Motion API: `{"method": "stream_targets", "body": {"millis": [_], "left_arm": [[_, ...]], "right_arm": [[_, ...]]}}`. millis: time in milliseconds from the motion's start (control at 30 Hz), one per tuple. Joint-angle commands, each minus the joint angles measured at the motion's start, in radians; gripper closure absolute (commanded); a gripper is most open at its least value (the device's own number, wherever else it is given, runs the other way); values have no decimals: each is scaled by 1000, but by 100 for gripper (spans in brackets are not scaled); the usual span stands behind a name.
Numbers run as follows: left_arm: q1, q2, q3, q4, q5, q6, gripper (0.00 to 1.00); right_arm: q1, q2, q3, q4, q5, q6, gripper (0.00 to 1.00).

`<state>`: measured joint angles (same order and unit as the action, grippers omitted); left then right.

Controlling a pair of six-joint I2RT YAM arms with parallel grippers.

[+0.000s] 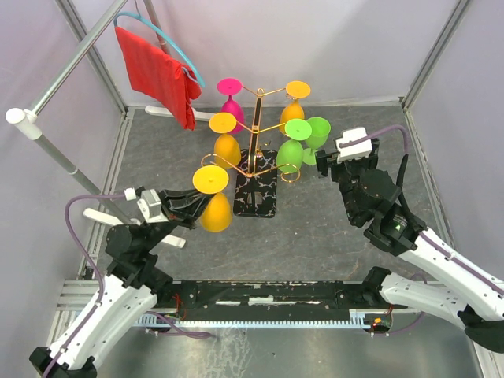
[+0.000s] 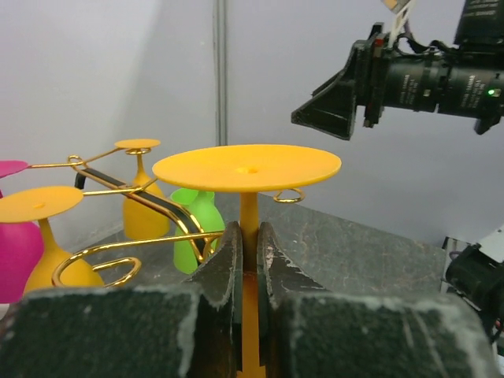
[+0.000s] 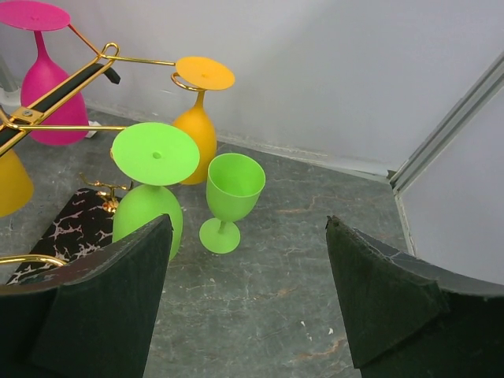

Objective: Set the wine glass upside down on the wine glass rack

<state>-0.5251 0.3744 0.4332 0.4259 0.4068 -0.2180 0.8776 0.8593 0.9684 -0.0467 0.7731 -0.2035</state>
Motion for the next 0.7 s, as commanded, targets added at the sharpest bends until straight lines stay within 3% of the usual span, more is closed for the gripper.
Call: {"method": "stream_targets", "body": {"millis": [0, 200, 667], "left_arm": [[-2, 49, -64, 193, -79, 26, 97], [-16, 131, -178, 416, -109, 40, 97], [-51, 332, -213, 638, -179, 157, 97]], "right_arm": [[6, -2, 0, 44, 18, 12, 14], [5, 4, 0, 44, 23, -16, 13], [6, -8, -32, 79, 32, -63, 12]]}}
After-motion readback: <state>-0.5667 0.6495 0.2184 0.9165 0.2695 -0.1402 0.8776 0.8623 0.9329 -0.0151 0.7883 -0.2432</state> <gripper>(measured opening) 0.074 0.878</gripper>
